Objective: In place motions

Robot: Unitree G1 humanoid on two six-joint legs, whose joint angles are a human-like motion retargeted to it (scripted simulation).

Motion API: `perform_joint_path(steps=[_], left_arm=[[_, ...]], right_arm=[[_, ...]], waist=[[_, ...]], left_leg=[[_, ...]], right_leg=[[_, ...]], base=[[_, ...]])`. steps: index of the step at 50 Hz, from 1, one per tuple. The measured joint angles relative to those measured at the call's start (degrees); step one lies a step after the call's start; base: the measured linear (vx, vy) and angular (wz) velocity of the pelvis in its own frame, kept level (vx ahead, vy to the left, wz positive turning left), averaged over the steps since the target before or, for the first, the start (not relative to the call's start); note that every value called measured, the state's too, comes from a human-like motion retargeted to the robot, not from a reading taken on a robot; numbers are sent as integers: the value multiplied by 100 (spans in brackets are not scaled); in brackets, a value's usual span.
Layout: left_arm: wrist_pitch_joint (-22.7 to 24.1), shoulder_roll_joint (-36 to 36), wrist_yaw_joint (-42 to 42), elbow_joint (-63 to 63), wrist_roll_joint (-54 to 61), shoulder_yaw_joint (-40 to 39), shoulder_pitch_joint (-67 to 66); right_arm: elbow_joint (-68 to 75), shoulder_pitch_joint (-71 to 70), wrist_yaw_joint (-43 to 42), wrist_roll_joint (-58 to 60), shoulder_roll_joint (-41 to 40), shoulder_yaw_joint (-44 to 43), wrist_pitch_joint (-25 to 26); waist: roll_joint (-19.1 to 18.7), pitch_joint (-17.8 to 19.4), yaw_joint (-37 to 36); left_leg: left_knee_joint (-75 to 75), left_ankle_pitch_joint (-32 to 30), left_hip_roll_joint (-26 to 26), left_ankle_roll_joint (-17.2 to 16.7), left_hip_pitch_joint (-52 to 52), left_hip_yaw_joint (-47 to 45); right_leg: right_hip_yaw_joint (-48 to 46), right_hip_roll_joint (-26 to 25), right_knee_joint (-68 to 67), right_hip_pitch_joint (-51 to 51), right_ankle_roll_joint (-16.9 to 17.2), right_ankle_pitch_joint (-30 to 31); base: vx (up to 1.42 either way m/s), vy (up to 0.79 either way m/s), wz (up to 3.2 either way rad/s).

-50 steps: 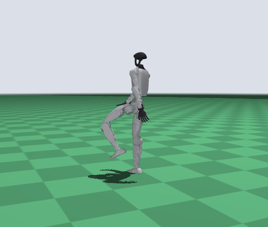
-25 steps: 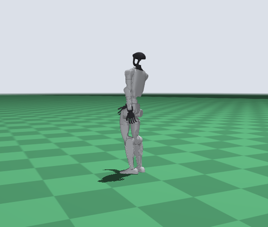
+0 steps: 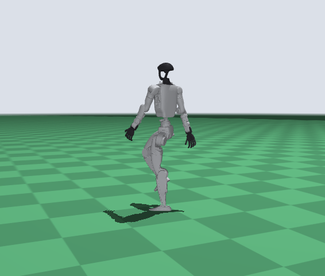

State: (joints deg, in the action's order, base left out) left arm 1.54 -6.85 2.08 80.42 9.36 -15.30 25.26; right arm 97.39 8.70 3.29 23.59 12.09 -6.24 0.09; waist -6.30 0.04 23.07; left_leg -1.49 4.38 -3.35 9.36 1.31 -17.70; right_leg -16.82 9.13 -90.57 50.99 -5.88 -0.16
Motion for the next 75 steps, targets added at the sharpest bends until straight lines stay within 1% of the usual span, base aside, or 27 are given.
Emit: perform_joint_path(steps=[5,10,13,15,16,17,18,19,20,22,26,28,30,32,34,37,42,45,47,50,55,60,65,68,70,72,75], left_arm=[[42,-34,-54,-66,-86,66,20],[35,-51,86,27,-389,218,-268],[-22,19,167,165,-531,308,-483],[-104,16,389,258,-691,312,-626],[-143,8,478,311,-761,295,-720],[-187,-2,557,367,-838,277,-821],[-239,-14,616,430,-925,258,-936],[-291,1,618,514,-1002,263,-1083],[-344,30,592,609,-1074,279,-1246],[-309,143,358,784,-1065,282,-1456],[-297,196,287,827,-552,296,-2096],[-354,296,390,812,-676,24,-2439],[-384,376,364,914,-824,-181,-2697],[-376,388,293,1039,-709,-218,-2886],[-377,377,364,1137,-557,-235,-3086],[-426,379,639,1318,-809,-381,-3378],[-487,344,788,1598,-1265,-362,-3874],[-529,343,785,1698,-1539,-333,-4117],[-567,340,809,1698,-1622,-355,-4234],[-574,319,822,1698,-1589,-393,-4251],[-520,257,796,1629,-1612,-287,-4072],[-400,255,750,1380,-1662,-153,-3856],[-363,291,743,1318,-1468,-178,-3806],[-360,271,742,1361,-1419,-139,-3825],[-342,231,714,1388,-1428,-75,-3821],[-361,201,632,1460,-1460,31,-3787],[-442,192,565,1595,-1503,128,-3589]], right_arm=[[1,99,-67,-419,65,-200,10],[-56,-23,-21,-296,26,0,0],[-185,-23,9,-246,-74,55,-59],[-269,-121,62,-232,-154,58,-101],[-305,-155,70,-247,-206,75,-127],[-334,-188,89,-270,-258,92,-142],[-350,-219,131,-307,-311,109,-138],[-377,-273,185,-347,-359,105,-112],[-410,-339,244,-388,-406,91,-74],[-628,-471,231,-442,-484,20,-154],[-978,-817,-49,-909,-550,589,-461],[-891,-1126,-35,-1144,-608,819,-454],[-868,-1414,170,-1371,-722,806,-280],[-995,-1650,287,-1628,-853,799,-229],[-1188,-2036,358,-1847,-942,848,-269],[-1573,-2642,402,-1785,-1067,773,-247],[-2222,-3301,531,-1829,-1245,901,-321],[-2444,-3584,421,-1736,-1279,952,-416],[-2493,-3720,343,-1687,-1299,939,-444],[-2512,-3802,330,-1788,-1343,871,-490],[-2418,-3730,284,-1781,-1362,892,-582],[-2197,-3480,272,-1671,-1383,883,-562],[-2007,-3036,249,-1625,-1385,957,-568],[-1855,-2665,287,-1506,-1335,1015,-486],[-1742,-2419,336,-1421,-1280,1033,-404],[-1654,-2111,423,-1299,-1179,1031,-325],[-1536,-1612,537,-909,-966,985,-121]], waist=[[53,11,-193],[60,-84,-526],[49,-213,-630],[170,-209,-669],[199,-235,-745],[257,-275,-839],[371,-343,-973],[455,-414,-1138],[523,-486,-1318],[463,-414,-1323],[394,-172,-897],[444,-168,-812],[632,-152,-942],[823,-49,-1223],[1026,157,-1501],[1121,499,-1937],[1184,789,-2513],[1278,883,-2827],[1333,957,-3000],[1392,953,-3083],[1314,723,-2935],[1147,393,-2558],[1139,-33,-2193],[1048,-227,-1975],[839,-356,-1799],[640,-500,-1615],[384,-738,-1110]], left_leg=[[21,99,15,-58,-161,-191],[72,254,-1,-218,-360,-565],[11,328,19,-277,-320,-551],[-72,429,123,-313,-370,-555],[-109,483,131,-354,-395,-609],[-142,533,168,-393,-420,-662],[-170,576,266,-424,-444,-716],[-200,590,333,-435,-429,-783],[-231,590,385,-436,-395,-856],[-360,562,217,-513,-296,-821],[-861,644,-67,-652,-242,-897],[-1628,413,-158,-526,135,-861],[-2948,-83,-354,-350,803,-781],[-4056,-337,-471,-30,1319,-737],[-5439,-108,-718,249,1892,-880],[-7272,370,-1264,548,2814,-1002],[-8905,666,-1788,549,4223,-897],[-9348,666,-1886,545,4903,-923],[-9411,679,-1922,546,5012,-1004],[-9386,763,-1886,550,4975,-1057],[-9254,930,-1893,550,4734,-887],[-8202,835,-1553,543,3835,-746],[-5744,499,-606,120,2180,-878],[-3506,237,-23,-152,971,-989],[-1990,589,266,-555,315,-818],[-1015,1116,309,-701,-157,-950],[-322,936,329,-718,-152,-569]], right_leg=[[218,-170,865,-630,258,97],[869,-1128,3246,-2180,695,506],[1250,-1386,5054,-3228,951,781],[1254,-1284,6474,-4097,1103,217],[931,-1200,6896,-4449,897,-418],[667,-1119,7310,-4735,714,-833],[520,-1045,7708,-4886,574,-812],[633,-991,7919,-4939,592,-734],[875,-946,8036,-4941,689,-626],[602,-915,8107,-4913,732,-553],[278,-978,8267,-5119,682,-537],[349,-869,8269,-5134,692,-531],[379,-663,8247,-5146,702,-510],[353,-499,8219,-5207,704,-490],[335,-335,8126,-5268,686,-448],[411,-353,8016,-5333,559,-330],[801,-557,8026,-5471,307,-261],[980,-457,7973,-5487,292,-239],[999,-368,7921,-5528,279,-264],[1099,-331,7890,-5539,256,-315],[1120,-417,8025,-5532,264,-371],[762,-379,8283,-5503,447,-352],[489,-239,8399,-5402,584,-385],[496,-326,8399,-5371,607,-436],[467,-582,8420,-5318,597,-463],[365,-795,8459,-5284,606,-498],[-43,-911,8441,-5140,627,-604]], base=[[10,-1,-53],[18,1,-61],[22,-1,-13],[26,-4,-7],[27,-4,-32],[33,-6,-61],[34,-5,-71],[31,-1,-79],[21,2,-36],[9,-1,27],[9,0,64],[16,0,17],[10,-7,21],[3,-9,-4],[-2,-6,-8],[-2,-8,-35],[3,-10,-64],[3,-2,-59],[5,-5,-42],[5,-7,-2],[1,3,39],[-6,15,62],[1,10,22],[0,12,3],[-7,13,18],[-7,13,34],[-19,15,77]])
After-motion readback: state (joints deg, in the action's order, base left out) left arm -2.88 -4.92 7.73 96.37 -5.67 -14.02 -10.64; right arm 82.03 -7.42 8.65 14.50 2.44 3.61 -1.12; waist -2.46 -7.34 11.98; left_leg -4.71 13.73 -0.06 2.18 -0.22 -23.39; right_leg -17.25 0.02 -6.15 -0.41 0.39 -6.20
